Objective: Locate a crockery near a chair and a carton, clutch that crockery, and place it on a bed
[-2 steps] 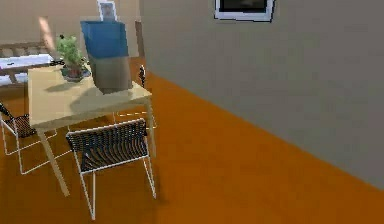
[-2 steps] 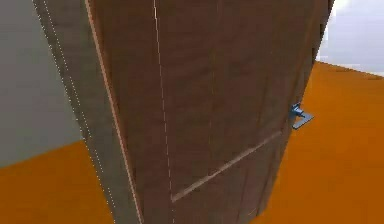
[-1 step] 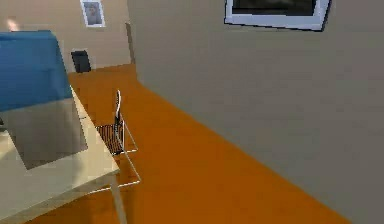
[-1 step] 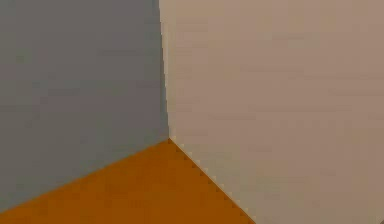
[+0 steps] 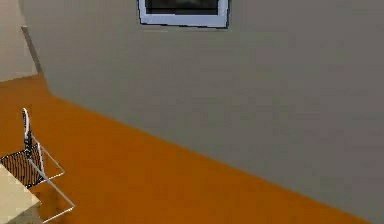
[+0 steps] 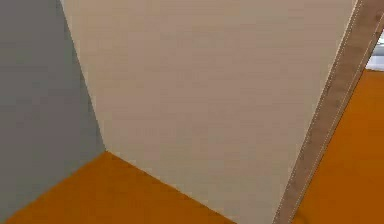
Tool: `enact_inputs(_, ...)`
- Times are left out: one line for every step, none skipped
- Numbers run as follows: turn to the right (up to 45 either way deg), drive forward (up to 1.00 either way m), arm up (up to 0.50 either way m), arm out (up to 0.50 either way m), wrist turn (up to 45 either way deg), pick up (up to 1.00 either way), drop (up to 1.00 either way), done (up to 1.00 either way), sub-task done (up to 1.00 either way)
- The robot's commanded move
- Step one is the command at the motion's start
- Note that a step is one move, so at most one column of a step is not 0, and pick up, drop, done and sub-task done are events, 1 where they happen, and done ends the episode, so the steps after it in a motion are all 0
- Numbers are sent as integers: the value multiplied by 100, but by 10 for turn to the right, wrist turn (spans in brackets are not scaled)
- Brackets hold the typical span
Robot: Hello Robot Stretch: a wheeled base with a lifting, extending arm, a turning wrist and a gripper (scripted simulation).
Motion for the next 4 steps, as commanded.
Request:
enact_inputs(0,55,0,0,0,0,0,0,0)
enact_inputs(-420,0,0,0,0,0,0,0,0)
enact_inputs(0,40,0,0,0,0,0,0,0)
enact_inputs(30,0,0,0,0,0,0,0,0)
